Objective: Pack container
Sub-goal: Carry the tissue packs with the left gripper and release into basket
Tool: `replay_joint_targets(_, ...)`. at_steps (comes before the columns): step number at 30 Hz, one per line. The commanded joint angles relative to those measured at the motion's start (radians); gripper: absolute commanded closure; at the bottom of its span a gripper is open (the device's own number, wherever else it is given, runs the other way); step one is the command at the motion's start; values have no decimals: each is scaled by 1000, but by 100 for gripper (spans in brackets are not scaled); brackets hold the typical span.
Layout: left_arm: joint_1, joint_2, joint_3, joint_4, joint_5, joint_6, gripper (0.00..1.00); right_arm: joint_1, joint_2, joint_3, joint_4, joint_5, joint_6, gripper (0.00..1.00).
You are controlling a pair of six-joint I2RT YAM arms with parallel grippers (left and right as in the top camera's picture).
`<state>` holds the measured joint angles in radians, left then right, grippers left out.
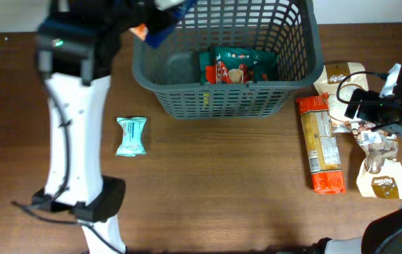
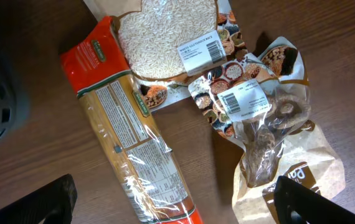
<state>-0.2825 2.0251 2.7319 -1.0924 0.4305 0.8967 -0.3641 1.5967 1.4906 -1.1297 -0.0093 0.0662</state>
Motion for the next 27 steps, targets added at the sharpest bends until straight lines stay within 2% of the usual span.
replay_joint_targets(1,-13,78,-2,37,75,225,98,-4,9,18,0,-9,-6,1)
replay_joint_targets(12,-26,310,-2,72,87,265,98,-4,9,18,0,-9,-6,1)
replay_joint_targets(24,-47,412,-2,74,86,308,98,-4,9,18,0,-9,-6,1)
replay_joint_targets(25,-49,412,-2,75,85,308,95,-4,9,18,0,-9,-6,1)
replay_joint_targets(27,-51,411,-2,79,86,304,78,-4,9,18,0,-9,-6,1)
